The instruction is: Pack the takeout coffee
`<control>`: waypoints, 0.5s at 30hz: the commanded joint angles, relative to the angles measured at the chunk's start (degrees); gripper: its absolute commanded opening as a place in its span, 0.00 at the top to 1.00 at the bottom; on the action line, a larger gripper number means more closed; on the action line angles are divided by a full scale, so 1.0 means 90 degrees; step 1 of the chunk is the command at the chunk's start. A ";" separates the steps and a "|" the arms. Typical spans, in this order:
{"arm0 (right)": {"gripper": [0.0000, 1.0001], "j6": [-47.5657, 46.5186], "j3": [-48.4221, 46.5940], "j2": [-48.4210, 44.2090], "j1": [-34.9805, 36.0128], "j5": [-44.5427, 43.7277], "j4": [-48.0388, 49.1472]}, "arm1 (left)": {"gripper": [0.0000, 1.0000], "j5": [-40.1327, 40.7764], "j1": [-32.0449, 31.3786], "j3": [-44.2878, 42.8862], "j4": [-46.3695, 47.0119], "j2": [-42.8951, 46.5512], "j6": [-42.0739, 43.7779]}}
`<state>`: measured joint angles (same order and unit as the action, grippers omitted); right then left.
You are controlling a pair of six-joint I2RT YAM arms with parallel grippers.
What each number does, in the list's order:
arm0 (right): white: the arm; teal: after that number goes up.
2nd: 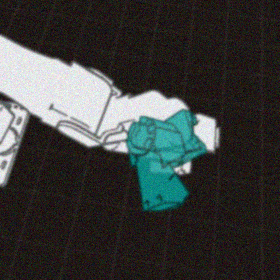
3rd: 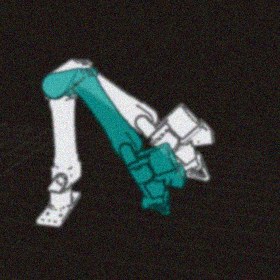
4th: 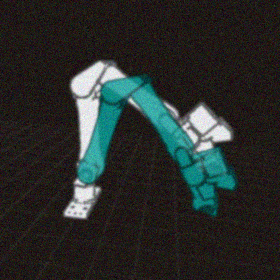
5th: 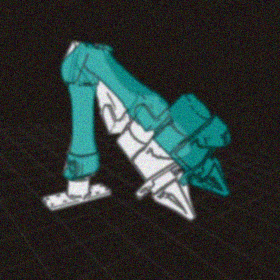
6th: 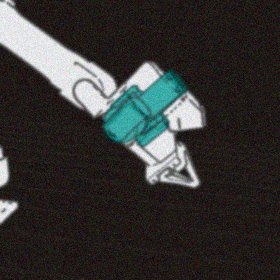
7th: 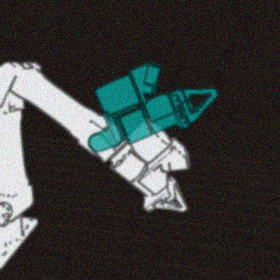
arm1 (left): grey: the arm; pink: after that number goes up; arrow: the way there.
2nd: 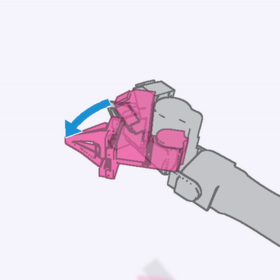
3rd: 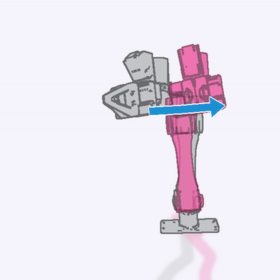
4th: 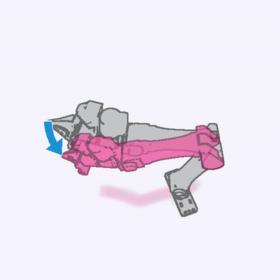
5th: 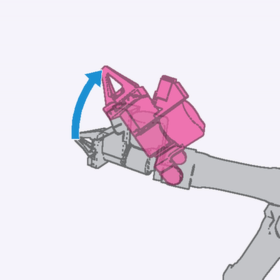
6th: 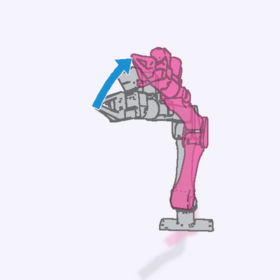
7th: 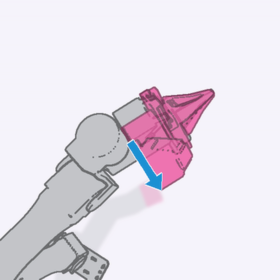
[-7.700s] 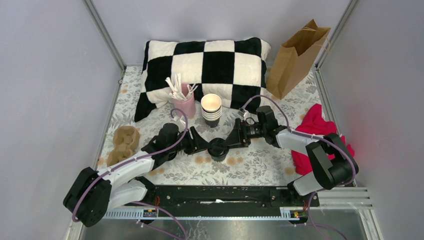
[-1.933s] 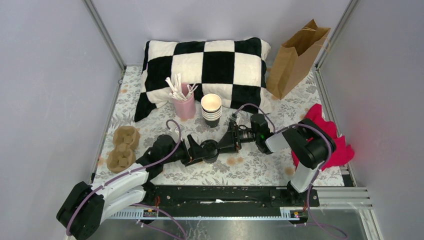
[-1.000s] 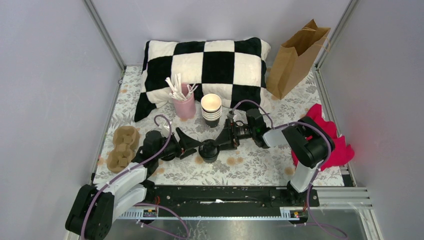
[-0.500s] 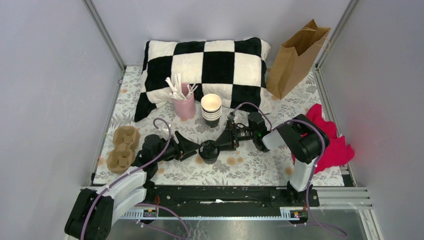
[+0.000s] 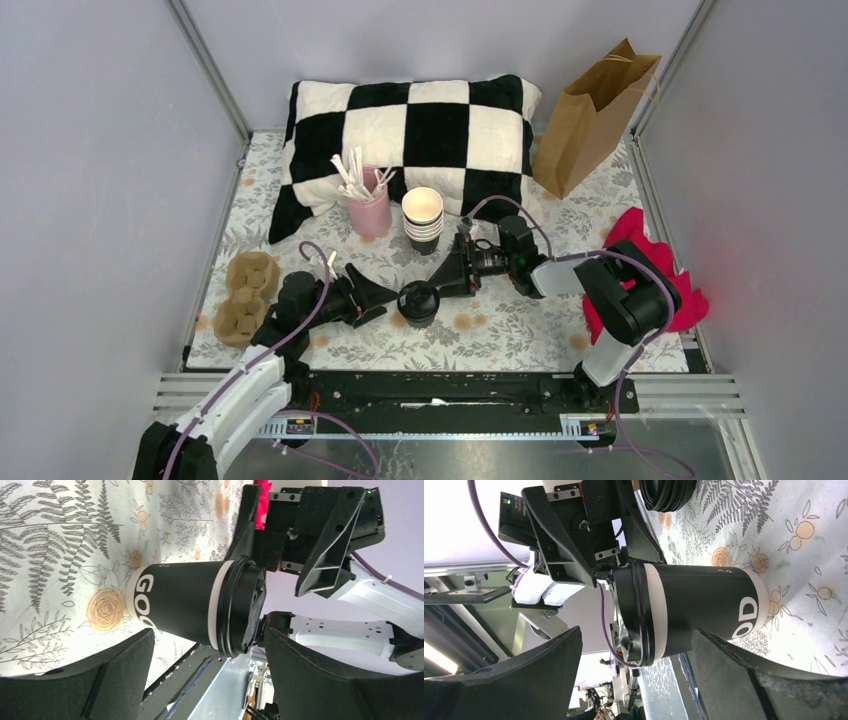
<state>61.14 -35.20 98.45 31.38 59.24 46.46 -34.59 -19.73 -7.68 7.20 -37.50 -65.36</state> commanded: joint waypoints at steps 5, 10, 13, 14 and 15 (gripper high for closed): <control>0.30 0.0179 0.0378 -0.0253 -0.0274 0.0202 0.0421 | 0.30 0.0239 0.0036 -0.0020 -0.0468 0.0192 -0.0008; 0.42 0.0325 0.0386 -0.0037 -0.0275 0.0248 0.0698 | 0.31 -0.0194 0.0025 0.0073 0.0296 -0.0421 -0.0075; 0.44 0.0333 0.0378 0.0112 -0.0266 0.0235 0.0779 | 0.30 -0.0227 -0.0004 0.0061 0.0372 -0.0580 -0.0044; 0.45 0.0326 0.0367 0.0147 -0.0250 0.0225 0.0788 | 0.30 -0.0213 -0.0004 0.0071 0.0372 -0.0567 -0.0042; 0.46 0.0316 0.0352 0.0188 -0.0228 0.0213 0.0781 | 0.31 -0.0198 -0.0003 0.0071 0.0372 -0.0547 -0.0051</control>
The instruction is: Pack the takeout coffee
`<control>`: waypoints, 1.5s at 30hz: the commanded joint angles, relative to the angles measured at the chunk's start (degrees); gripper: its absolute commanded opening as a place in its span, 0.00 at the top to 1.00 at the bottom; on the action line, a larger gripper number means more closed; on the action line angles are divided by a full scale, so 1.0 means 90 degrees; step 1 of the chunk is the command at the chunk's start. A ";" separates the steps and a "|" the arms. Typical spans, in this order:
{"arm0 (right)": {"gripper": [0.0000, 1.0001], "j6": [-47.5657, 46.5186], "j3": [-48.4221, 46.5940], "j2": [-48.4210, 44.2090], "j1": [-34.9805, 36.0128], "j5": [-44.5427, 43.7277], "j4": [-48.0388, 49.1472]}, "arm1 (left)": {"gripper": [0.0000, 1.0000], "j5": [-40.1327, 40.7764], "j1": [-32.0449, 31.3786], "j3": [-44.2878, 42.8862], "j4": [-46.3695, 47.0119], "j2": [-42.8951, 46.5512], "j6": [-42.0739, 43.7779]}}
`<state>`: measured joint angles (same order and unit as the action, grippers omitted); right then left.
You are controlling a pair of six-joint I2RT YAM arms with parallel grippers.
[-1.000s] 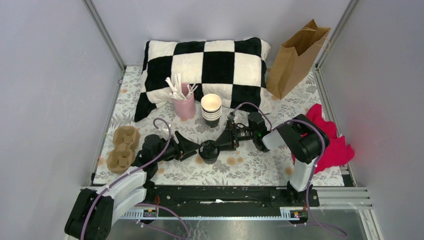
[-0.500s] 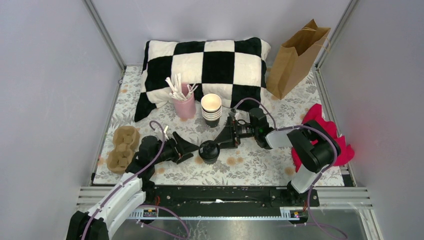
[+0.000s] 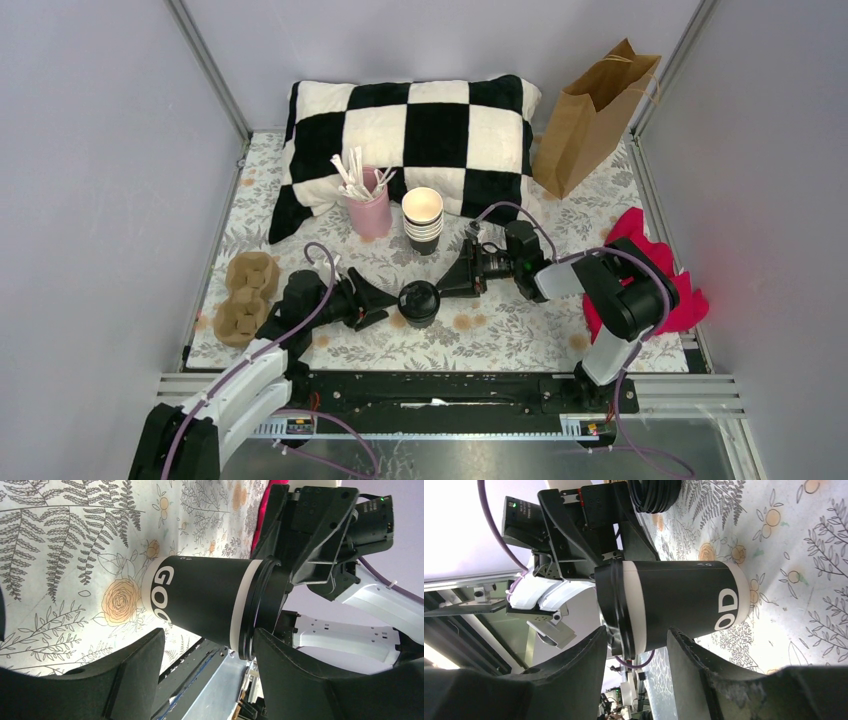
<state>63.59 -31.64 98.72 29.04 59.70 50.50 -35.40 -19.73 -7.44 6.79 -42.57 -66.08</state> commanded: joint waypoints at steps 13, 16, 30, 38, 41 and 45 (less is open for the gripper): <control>0.51 -0.0576 -0.0067 0.0264 0.0231 -0.0164 -0.0401 | 0.36 0.0393 -0.0448 -0.0096 0.0092 -0.0367 0.0252; 0.53 -0.1000 -0.0019 0.0257 0.0228 -0.0416 -0.0898 | 0.40 0.0875 -0.0820 -0.0237 -0.0255 -0.0486 0.0349; 0.56 -0.1042 0.0564 0.0620 0.0229 -0.0815 -0.0318 | 0.49 0.1662 -0.1194 0.0308 -0.0397 -0.0288 0.0284; 0.57 -0.0683 0.0836 0.0941 0.0216 -0.0823 0.0405 | 0.55 0.1944 -0.1229 0.0444 -0.0891 -0.0038 0.0243; 0.57 -0.0679 0.0845 0.0938 0.0220 -0.0832 0.0422 | 0.56 0.2183 -0.1247 0.0356 -0.1328 0.0061 0.0353; 0.57 -0.0680 0.0785 0.0977 0.0219 -0.0823 0.0410 | 0.56 0.2524 -0.1369 0.0074 -0.1740 -0.0121 0.0568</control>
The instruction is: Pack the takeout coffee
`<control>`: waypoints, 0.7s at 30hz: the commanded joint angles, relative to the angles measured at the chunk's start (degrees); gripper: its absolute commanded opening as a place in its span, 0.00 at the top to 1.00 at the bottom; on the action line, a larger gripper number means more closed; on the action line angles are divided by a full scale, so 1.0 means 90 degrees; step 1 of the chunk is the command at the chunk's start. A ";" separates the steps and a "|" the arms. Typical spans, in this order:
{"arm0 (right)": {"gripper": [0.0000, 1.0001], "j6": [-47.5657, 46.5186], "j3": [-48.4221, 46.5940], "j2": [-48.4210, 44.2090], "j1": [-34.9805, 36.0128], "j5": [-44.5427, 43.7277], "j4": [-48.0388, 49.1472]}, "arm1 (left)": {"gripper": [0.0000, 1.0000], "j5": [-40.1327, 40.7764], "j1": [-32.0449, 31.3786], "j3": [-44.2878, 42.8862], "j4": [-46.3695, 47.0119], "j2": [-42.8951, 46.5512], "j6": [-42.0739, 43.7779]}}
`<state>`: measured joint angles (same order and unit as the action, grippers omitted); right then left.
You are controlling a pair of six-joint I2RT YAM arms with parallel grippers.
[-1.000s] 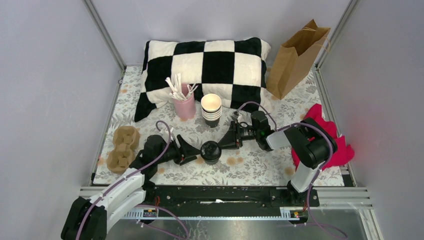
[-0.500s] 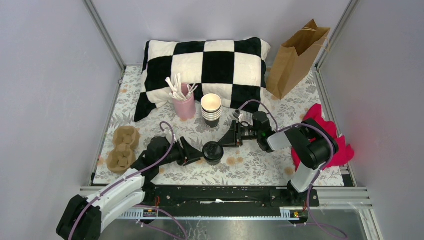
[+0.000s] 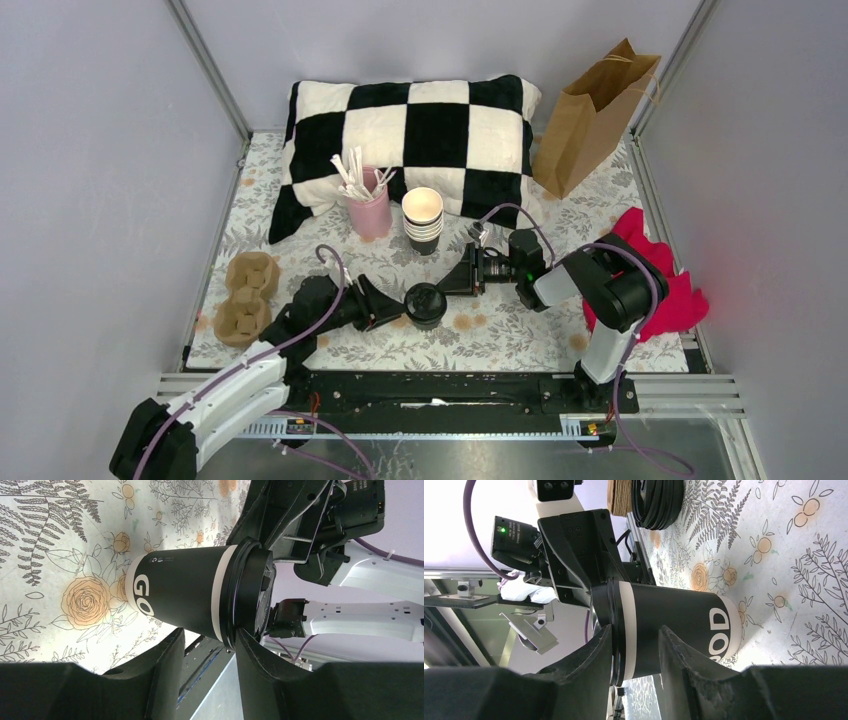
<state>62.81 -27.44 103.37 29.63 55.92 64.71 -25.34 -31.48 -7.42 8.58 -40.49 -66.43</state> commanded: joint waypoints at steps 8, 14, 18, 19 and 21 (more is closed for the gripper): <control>0.56 -0.0634 0.0236 0.0386 0.0154 -0.0268 -0.1297 | 0.56 0.1393 -0.0232 -0.0056 -0.1710 -0.0664 0.0631; 0.53 -0.1135 -0.0239 -0.0380 0.0155 -0.0290 -0.2589 | 0.55 0.1334 -0.0232 -0.0725 -0.1700 -0.0625 0.0940; 0.47 -0.1640 -0.0547 -0.0737 0.0152 -0.0433 -0.3538 | 0.55 0.1256 -0.0229 -0.0994 -0.1482 -0.1033 0.1025; 0.46 -0.1644 -0.0576 -0.0743 0.0155 -0.0424 -0.3609 | 0.55 0.1240 -0.0229 -0.1017 -0.1434 -0.1073 0.1024; 0.43 -0.1645 -0.0619 -0.0749 0.0153 -0.0411 -0.3690 | 0.55 0.1259 -0.0232 -0.1094 -0.1444 -0.1091 0.1075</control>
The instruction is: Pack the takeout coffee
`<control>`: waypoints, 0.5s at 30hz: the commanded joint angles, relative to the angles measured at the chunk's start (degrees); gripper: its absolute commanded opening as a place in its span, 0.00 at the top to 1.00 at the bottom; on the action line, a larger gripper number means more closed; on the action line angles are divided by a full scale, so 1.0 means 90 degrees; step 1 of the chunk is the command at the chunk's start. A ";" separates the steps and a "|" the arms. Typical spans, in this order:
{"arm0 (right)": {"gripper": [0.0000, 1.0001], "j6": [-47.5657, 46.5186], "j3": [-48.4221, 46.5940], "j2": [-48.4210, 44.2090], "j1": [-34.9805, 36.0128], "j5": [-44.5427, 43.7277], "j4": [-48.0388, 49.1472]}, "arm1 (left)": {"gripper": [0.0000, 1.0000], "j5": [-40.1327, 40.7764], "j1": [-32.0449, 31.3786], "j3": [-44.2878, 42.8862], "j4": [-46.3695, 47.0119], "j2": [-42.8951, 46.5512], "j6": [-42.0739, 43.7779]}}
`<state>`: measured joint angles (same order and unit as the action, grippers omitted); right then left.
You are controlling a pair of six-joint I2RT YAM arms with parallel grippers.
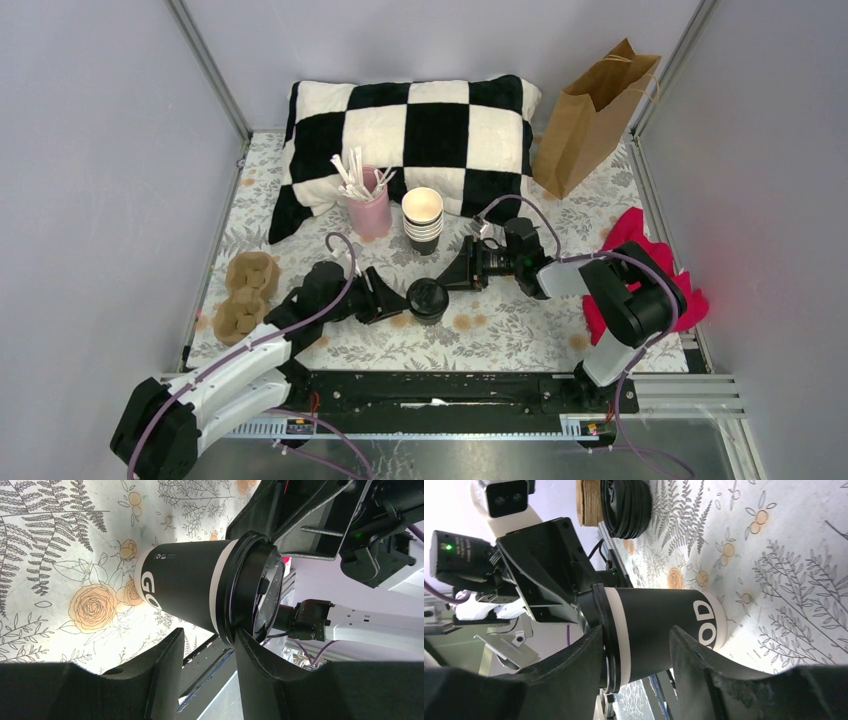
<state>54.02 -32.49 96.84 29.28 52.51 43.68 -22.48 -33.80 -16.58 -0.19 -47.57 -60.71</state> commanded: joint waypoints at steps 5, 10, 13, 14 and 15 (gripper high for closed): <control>0.36 -0.0983 -0.0287 -0.0232 0.0186 -0.0162 -0.2005 | 0.50 0.1199 0.0034 -0.0505 -0.0958 -0.0250 0.0786; 0.33 -0.1407 -0.0572 -0.0588 -0.0035 -0.0302 -0.2825 | 0.45 0.1347 0.0032 -0.0824 -0.1352 -0.0077 0.0974; 0.32 -0.1542 -0.0635 -0.0836 -0.0257 -0.0233 -0.3132 | 0.43 0.1363 0.0035 -0.0941 -0.1550 0.0198 0.1029; 0.31 -0.1642 -0.0688 -0.0925 -0.0300 -0.0234 -0.3294 | 0.42 0.1349 0.0026 -0.0986 -0.1603 0.0300 0.1036; 0.31 -0.1779 -0.0747 -0.1012 -0.0341 -0.0262 -0.3512 | 0.41 0.1358 0.0029 -0.1040 -0.1685 0.0410 0.1071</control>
<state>43.83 -36.75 91.44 27.66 50.22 21.63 -14.41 -33.78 -22.94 -11.27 -46.92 -53.67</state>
